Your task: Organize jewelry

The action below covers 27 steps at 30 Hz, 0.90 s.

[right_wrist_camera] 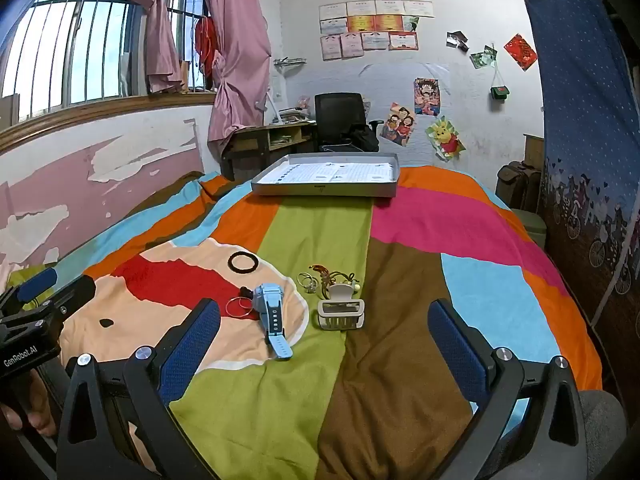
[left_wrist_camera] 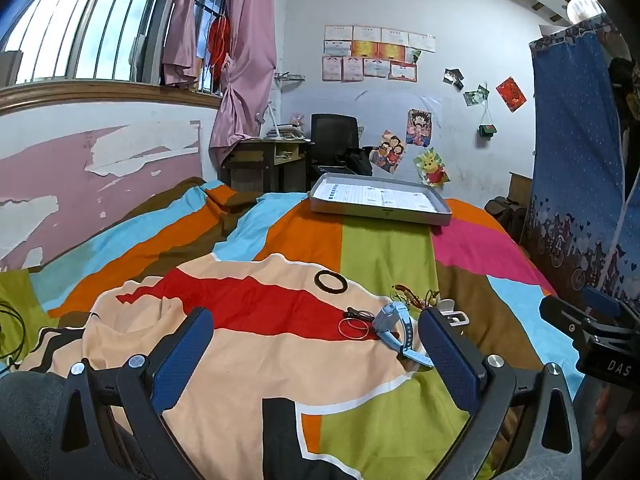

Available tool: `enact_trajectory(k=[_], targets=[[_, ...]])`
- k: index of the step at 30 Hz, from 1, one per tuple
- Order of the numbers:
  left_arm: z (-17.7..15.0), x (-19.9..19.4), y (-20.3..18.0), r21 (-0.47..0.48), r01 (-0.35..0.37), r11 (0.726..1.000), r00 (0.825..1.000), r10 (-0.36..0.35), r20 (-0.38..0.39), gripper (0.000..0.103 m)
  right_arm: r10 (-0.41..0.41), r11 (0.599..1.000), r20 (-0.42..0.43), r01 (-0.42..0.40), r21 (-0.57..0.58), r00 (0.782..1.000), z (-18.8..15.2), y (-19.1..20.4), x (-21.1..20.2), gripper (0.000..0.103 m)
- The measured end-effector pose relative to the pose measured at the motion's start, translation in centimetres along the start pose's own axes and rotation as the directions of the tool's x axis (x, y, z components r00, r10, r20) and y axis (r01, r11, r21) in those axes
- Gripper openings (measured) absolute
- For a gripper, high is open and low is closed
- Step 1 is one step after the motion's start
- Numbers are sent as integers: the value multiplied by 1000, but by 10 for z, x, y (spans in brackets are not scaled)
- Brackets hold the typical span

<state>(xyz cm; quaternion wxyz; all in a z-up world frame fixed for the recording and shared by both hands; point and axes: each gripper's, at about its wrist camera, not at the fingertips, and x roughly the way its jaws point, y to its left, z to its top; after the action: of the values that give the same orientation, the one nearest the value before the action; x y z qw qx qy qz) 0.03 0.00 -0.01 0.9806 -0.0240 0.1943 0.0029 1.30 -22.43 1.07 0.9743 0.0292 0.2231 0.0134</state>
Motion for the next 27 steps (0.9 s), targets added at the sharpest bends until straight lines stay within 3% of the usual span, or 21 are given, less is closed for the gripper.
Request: enact_trajectory(k=[27], targets=[[2,-3,-3,-3,5,1000,1000,-5,4,103,0,1000,3,0,0,1000,0,-1,0,102]])
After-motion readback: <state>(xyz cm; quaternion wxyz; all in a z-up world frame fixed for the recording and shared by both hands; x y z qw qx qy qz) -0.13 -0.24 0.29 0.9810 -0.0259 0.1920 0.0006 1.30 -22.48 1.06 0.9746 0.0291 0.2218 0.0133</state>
